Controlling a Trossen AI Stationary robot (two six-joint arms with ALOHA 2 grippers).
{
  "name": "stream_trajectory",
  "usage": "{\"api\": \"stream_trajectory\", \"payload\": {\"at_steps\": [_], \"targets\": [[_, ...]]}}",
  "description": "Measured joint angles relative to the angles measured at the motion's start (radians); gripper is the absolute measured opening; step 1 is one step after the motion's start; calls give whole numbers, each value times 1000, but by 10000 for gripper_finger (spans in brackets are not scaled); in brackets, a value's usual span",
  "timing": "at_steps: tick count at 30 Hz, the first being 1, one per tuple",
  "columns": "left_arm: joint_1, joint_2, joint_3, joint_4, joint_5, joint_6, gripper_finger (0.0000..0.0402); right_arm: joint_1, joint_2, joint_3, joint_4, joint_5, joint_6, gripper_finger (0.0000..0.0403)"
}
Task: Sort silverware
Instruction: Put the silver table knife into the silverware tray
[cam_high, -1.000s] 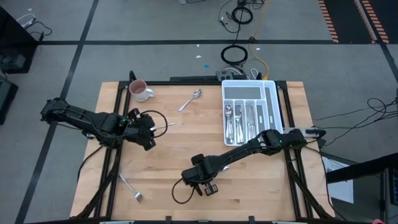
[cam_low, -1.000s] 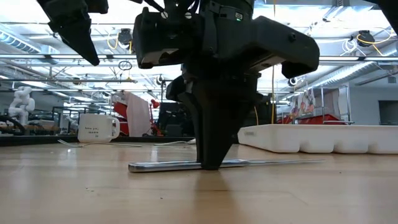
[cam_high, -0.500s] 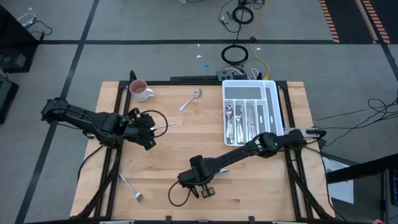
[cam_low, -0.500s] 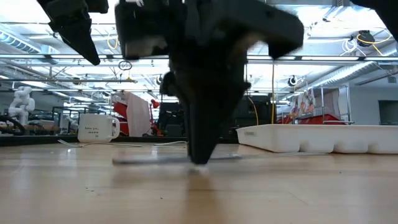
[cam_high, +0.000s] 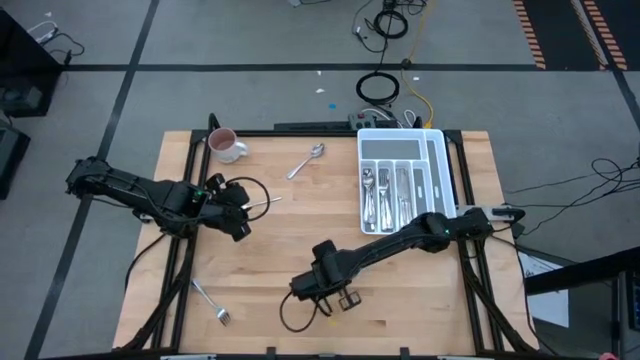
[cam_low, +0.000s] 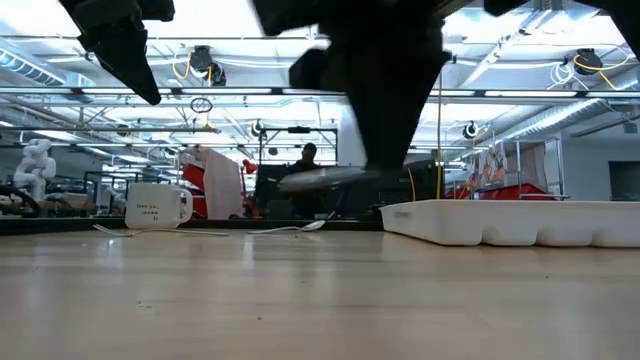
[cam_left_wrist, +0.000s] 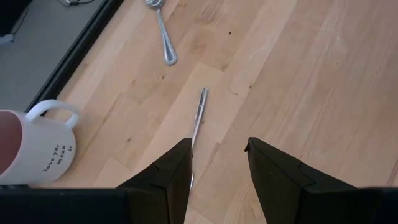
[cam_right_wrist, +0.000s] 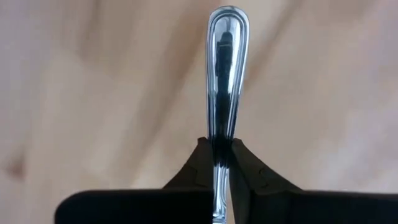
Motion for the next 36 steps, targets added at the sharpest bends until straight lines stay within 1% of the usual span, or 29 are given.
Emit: {"api": "stream_trajectory", "payload": {"at_steps": [4,7,9,12,15,18,23,26,29,31,33,36], "targets": [[0,0,0,-1,0,0,162,-3,-72,3,-78,52,-67,0],[0,0,0,-2,0,0,162,-4,-143,-12,-74,60,-110,0],[0,0,0,-9,0,0,162,-3,-196,-34,-76,60,-137,0],[0,0,0,-22,0,0,162,-3,-296,-107,-75,59,-156,0],[0,0,0,-45,-2,4,162,-3,-414,-235,-75,58,-167,0],[0,0,0,-55,-16,10,162,-8,-548,-412,-75,57,-199,0],[0,0,0,-53,-29,36,162,-35,-758,-737,-78,58,-314,0],[0,0,0,-53,-57,37,162,-68,-862,-881,-79,59,-386,0],[0,0,0,-52,-88,37,162,-97,-931,-979,-69,68,-503,0],[0,0,0,-52,-120,37,162,-118,-962,-1027,-55,105,-577,0],[0,0,0,-52,-159,37,162,-152,-978,-1068,-53,132,-636,0],[0,0,0,-51,-203,37,162,-209,-979,-1119,-43,136,-710,0]]}}
